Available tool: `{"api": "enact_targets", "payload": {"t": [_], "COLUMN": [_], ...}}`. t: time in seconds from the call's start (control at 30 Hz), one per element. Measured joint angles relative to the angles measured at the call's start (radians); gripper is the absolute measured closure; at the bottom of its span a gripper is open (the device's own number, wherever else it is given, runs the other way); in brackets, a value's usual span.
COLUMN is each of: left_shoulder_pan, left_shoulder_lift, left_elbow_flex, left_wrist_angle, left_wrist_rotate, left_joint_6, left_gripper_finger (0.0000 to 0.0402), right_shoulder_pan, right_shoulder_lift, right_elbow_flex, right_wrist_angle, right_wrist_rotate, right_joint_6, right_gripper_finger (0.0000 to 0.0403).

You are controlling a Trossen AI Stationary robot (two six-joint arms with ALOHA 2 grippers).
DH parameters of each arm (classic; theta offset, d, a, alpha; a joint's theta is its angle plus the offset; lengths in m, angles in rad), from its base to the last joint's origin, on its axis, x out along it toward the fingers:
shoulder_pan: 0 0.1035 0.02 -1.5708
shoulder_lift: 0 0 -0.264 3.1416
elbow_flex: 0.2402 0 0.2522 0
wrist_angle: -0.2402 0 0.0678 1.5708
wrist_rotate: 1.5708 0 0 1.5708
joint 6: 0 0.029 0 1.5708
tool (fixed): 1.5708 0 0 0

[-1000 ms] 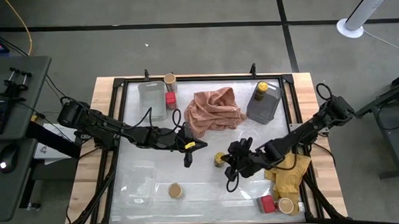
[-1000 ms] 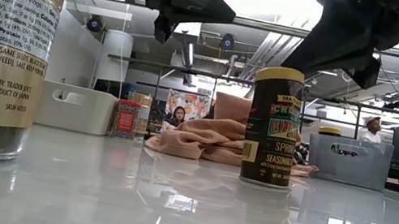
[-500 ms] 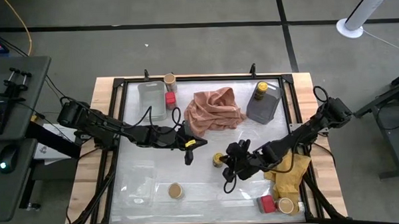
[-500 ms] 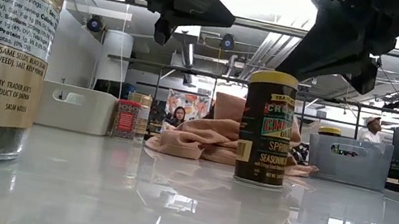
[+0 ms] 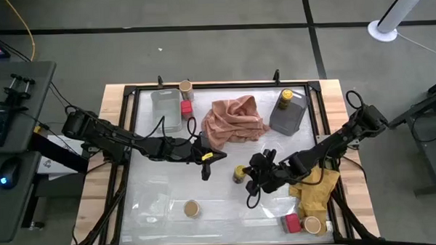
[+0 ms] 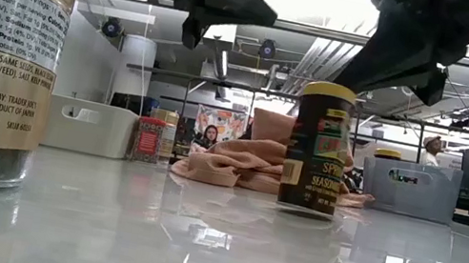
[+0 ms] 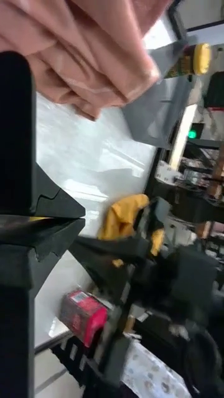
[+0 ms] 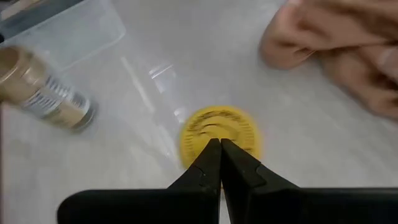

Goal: Sort spices by type
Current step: Put the yellow seasoning bottle into the black bin

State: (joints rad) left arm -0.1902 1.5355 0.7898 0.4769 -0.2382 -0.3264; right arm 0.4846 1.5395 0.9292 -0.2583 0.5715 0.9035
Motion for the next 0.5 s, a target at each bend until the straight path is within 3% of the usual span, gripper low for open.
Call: {"api": "enact_targets", "payload": {"t": [0.5], "left_shoulder_pan": [0.007], "left_shoulder_lift": [-0.182], "left_elbow_flex": [0.000], "left_wrist_angle": [-0.017], "left_wrist_rotate": [-0.034], "left_joint_6": [0.105], "left_gripper_finger": [0.0402], "right_shoulder_pan": [-0.010], "right_shoulder_lift": [0.002], "right_elbow_flex": [0.003], "right_wrist_angle": [0.143], "right_wrist_rotate": [0.008], "right_joint_6": [-0.098], "right_gripper_finger": [0.0403]}}
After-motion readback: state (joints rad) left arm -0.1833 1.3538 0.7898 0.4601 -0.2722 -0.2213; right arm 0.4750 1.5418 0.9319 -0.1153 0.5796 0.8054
